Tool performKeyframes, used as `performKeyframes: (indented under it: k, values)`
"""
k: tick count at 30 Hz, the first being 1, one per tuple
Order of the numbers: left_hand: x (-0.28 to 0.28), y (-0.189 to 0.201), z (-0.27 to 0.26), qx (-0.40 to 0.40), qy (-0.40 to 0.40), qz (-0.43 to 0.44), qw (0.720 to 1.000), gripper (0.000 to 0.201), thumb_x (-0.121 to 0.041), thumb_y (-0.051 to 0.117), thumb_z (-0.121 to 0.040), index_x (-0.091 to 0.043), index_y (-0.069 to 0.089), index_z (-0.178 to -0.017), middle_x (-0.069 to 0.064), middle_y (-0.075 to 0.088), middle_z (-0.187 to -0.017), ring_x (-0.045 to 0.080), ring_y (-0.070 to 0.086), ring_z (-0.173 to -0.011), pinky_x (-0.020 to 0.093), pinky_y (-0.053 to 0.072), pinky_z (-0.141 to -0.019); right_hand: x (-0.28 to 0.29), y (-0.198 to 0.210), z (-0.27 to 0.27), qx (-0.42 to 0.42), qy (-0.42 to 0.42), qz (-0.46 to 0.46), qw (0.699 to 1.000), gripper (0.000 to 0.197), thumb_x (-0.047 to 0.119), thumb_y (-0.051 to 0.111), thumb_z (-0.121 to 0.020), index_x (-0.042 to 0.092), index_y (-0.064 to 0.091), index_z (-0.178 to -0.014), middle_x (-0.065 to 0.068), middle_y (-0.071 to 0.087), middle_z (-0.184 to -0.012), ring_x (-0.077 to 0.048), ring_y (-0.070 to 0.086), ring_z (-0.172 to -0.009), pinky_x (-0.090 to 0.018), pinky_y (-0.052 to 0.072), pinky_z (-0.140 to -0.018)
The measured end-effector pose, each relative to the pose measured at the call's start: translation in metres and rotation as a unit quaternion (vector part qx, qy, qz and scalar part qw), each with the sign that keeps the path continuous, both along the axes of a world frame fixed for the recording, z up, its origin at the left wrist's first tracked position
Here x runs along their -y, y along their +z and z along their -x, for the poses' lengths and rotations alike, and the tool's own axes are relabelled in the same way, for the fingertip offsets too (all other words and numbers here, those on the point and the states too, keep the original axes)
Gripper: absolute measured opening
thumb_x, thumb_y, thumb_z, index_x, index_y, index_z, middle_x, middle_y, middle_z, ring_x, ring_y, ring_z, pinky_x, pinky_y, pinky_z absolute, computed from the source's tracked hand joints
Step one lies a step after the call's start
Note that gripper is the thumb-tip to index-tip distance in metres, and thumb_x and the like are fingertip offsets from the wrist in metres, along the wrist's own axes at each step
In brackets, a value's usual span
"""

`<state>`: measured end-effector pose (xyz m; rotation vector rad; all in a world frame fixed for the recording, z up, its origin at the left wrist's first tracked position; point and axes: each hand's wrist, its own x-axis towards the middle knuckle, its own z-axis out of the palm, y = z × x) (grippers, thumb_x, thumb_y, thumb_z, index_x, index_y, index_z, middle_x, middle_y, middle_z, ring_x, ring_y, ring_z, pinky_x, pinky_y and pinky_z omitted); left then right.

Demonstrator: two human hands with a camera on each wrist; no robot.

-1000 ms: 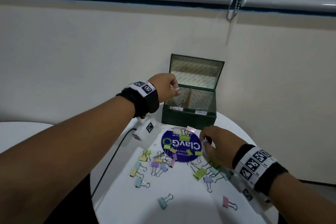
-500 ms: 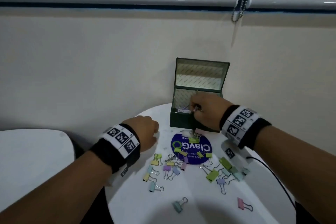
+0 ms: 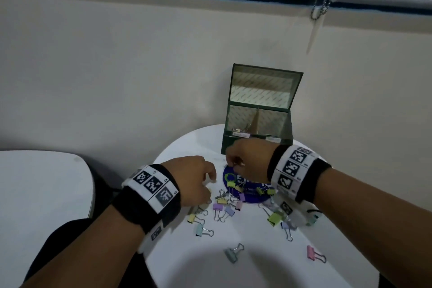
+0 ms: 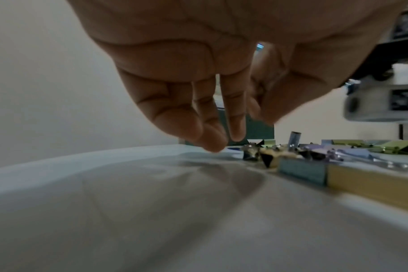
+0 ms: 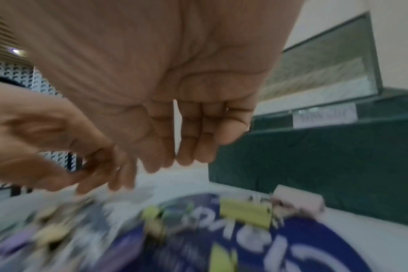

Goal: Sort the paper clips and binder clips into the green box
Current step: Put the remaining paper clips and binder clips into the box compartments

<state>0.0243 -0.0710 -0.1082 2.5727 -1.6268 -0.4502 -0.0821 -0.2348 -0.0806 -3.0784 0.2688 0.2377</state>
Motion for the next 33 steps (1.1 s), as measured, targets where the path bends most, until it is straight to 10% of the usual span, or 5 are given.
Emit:
performKeyframes:
  k: [17, 19, 23, 28, 33]
  values:
    - [0.003, -0.006, -0.007, -0.013, 0.032, 0.038, 0.999, 0.03, -0.018, 0.044, -0.097, -0.027, 0.062, -0.119, -0.002, 0.045, -0.113, 0.018, 0.057, -0.095, 0.03, 0.046, -0.087, 0.007, -0.008, 0.018, 0.032, -0.107, -0.143, 0.983, 0.017, 0.009, 0.053, -0.093, 0.013, 0.069, -0.093, 0.003, 0.069, -0.092, -0.01, 0.062, -0.081, -0.02, 0.049, -0.068]
    - [0.002, -0.007, -0.008, -0.009, 0.029, 0.03, 0.999, 0.026, -0.024, 0.048, -0.096, -0.028, 0.067, -0.113, -0.003, 0.044, -0.109, 0.019, 0.057, -0.095, 0.031, 0.048, -0.086, 0.011, -0.003, 0.017, 0.091, -0.178, -0.284, 0.938, 0.021, 0.005, 0.05, -0.095, 0.008, 0.066, -0.082, -0.003, 0.071, -0.084, -0.008, 0.065, -0.072, -0.021, 0.052, -0.062]
    - [-0.001, -0.007, -0.006, 0.003, 0.01, 0.018, 1.0, 0.019, -0.035, 0.065, -0.084, -0.035, 0.071, -0.102, -0.009, 0.046, -0.102, 0.013, 0.058, -0.096, 0.031, 0.051, -0.082, 0.015, 0.0, 0.012, 0.159, -0.31, -0.614, 0.708, 0.021, 0.003, 0.043, -0.095, 0.0, 0.063, -0.09, -0.024, 0.065, -0.093, -0.031, 0.069, -0.083, -0.035, 0.058, -0.065]
    - [0.0, -0.008, -0.007, 0.002, 0.004, 0.02, 1.0, 0.01, -0.029, 0.069, -0.082, -0.031, 0.072, -0.091, -0.008, 0.051, -0.103, 0.015, 0.059, -0.094, 0.029, 0.051, -0.079, -0.002, -0.007, 0.007, -0.028, -0.131, -0.162, 0.978, 0.017, 0.025, 0.068, -0.09, 0.021, 0.066, -0.106, 0.003, 0.066, -0.103, -0.013, 0.061, -0.09, -0.025, 0.052, -0.076]
    - [0.0, -0.008, -0.006, -0.005, 0.009, 0.04, 0.999, 0.008, -0.02, 0.063, -0.081, -0.028, 0.064, -0.081, -0.008, 0.052, -0.098, 0.015, 0.057, -0.089, 0.028, 0.049, -0.076, -0.009, -0.018, 0.002, -0.096, -0.096, -0.042, 0.99, 0.037, 0.014, 0.066, -0.089, 0.026, 0.061, -0.124, 0.002, 0.06, -0.119, -0.014, 0.054, -0.094, -0.021, 0.049, -0.073]
